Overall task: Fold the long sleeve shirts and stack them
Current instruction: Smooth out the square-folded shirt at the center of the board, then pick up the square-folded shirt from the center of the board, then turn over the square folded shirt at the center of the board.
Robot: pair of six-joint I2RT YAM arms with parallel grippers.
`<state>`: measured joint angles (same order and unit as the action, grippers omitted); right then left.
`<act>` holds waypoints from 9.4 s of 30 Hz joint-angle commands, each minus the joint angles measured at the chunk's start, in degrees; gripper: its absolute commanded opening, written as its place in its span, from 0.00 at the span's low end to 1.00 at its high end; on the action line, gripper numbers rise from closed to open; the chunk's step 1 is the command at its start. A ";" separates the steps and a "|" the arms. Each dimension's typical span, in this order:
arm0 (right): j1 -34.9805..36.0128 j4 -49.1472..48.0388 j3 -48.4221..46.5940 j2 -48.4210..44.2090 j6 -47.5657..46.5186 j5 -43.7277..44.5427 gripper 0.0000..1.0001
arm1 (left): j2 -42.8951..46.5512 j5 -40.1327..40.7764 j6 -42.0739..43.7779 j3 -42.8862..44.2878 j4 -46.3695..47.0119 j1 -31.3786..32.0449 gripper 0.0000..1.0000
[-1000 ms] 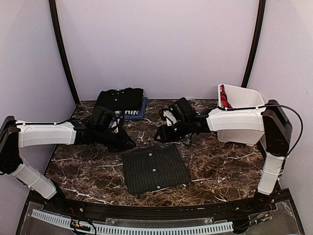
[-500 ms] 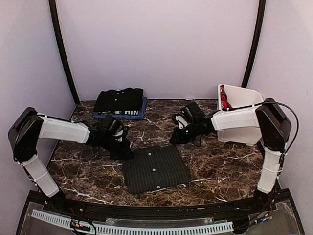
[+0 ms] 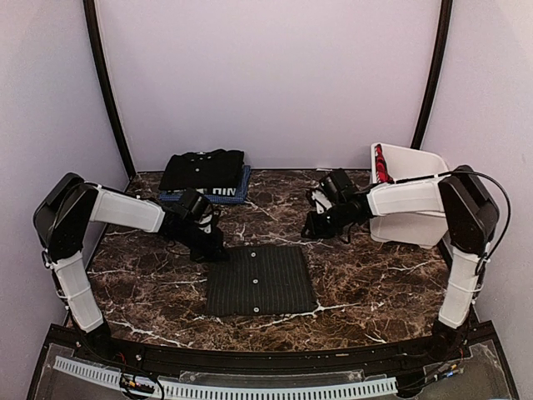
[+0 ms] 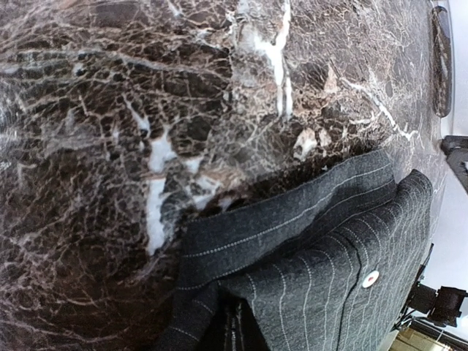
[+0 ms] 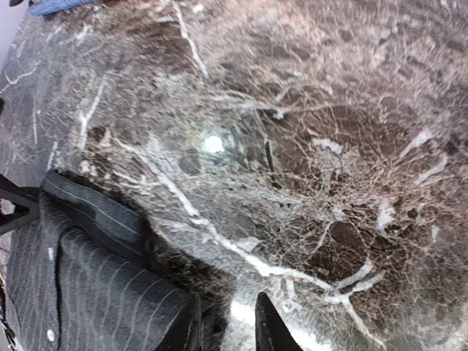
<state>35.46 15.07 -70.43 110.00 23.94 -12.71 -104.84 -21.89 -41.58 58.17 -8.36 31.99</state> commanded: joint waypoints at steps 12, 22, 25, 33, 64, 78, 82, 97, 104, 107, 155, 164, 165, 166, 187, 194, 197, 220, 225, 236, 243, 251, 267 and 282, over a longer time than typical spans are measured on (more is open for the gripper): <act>5.17 -5.71 1.93 -1.48 3.28 -6.73 0.23 | -5.00 0.32 2.66 7.48 -2.94 -0.63 0.04; 1.65 -7.95 4.66 4.81 4.47 -5.10 0.20 | -10.83 0.83 6.62 17.94 -6.11 -2.91 0.07; 1.63 -7.11 4.38 3.57 4.24 -3.96 0.20 | -7.54 0.68 7.47 18.18 -8.38 -2.82 0.13; 1.90 -3.25 1.40 -0.63 2.66 -0.67 0.21 | 10.01 0.04 5.43 6.41 -11.32 -1.13 0.25; 8.94 -5.03 11.40 -6.80 5.90 -3.06 0.26 | 19.10 -1.43 -1.29 -15.08 -12.21 2.99 0.16; 19.25 0.27 10.34 -14.09 7.45 -2.72 0.27 | 21.79 4.79 1.96 -4.63 -18.54 1.01 0.21; 21.98 -0.89 12.90 -14.48 9.34 -3.90 0.27 | 18.58 4.29 3.76 -3.47 -15.85 -1.32 0.22; 24.07 -5.59 19.81 -12.13 12.46 -7.18 0.27 | 9.99 2.10 6.83 -2.56 -9.61 -4.99 0.28; 24.05 -4.39 19.20 -14.66 12.35 -4.64 0.28 | 11.59 1.84 8.55 -3.03 -9.50 -5.26 0.49; 23.96 -4.20 18.82 -15.45 12.60 -3.54 0.29 | 11.44 1.17 9.63 -3.34 -8.95 -5.27 0.55; 15.34 -4.31 19.92 -19.68 7.22 6.39 0.34 | 6.78 3.94 13.48 7.96 -24.22 -0.09 0.00; 15.83 -3.32 12.52 -11.89 6.24 6.10 0.29 | 12.05 4.33 16.42 10.74 -29.96 -1.57 0.00; 16.12 -2.99 11.75 -11.01 6.04 6.28 0.27 | 12.54 4.32 16.52 10.96 -30.53 -1.84 0.00; 16.50 -2.51 10.87 -10.05 5.82 6.56 0.25 | 12.85 4.36 16.71 11.51 -30.82 -1.93 0.00; 21.41 -3.84 -19.62 17.44 6.04 2.96 0.19 | 12.61 3.61 22.06 33.81 -40.57 -3.60 0.00; 20.14 -8.89 -38.17 31.41 10.33 -6.53 0.22 | 10.07 -2.02 19.16 36.34 -37.61 -3.51 0.00; 19.23 -14.22 -42.13 35.25 15.17 -12.49 0.24 | 9.24 -3.33 17.65 34.92 -35.10 -3.43 0.00; 16.52 -34.20 -26.54 29.39 28.57 -20.04 0.36 | 7.57 -10.06 12.16 24.32 -18.85 -1.99 0.00; 15.80 -32.63 -21.40 25.18 25.97 -16.51 0.34 | 8.97 -10.82 12.45 20.64 -17.02 -1.97 0.00; 14.51 -21.91 -1.42 4.15 17.24 -1.86 0.43 | 8.83 -9.89 8.10 17.26 -10.62 0.27 0.00; 11.66 -16.83 17.19 -15.84 18.06 11.50 0.54 | 2.79 -5.67 0.05 17.04 -2.18 11.60 0.13; 10.27 -11.44 23.59 -24.32 19.40 16.23 0.67 | -5.60 -3.81 -1.69 26.14 -1.69 18.79 0.66; 11.72 -13.92 22.18 -16.02 20.48 10.11 0.68 | 3.90 8.35 9.97 17.39 -14.19 0.13 0.68; 12.50 -11.13 14.54 -6.33 17.00 13.46 0.60 | -1.30 3.58 17.14 11.59 -15.96 -4.21 0.72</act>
<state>46.96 2.92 -53.60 101.75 42.54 -1.32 -104.92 -15.35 -26.74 71.05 -23.59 28.01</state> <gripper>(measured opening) 0.614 0.723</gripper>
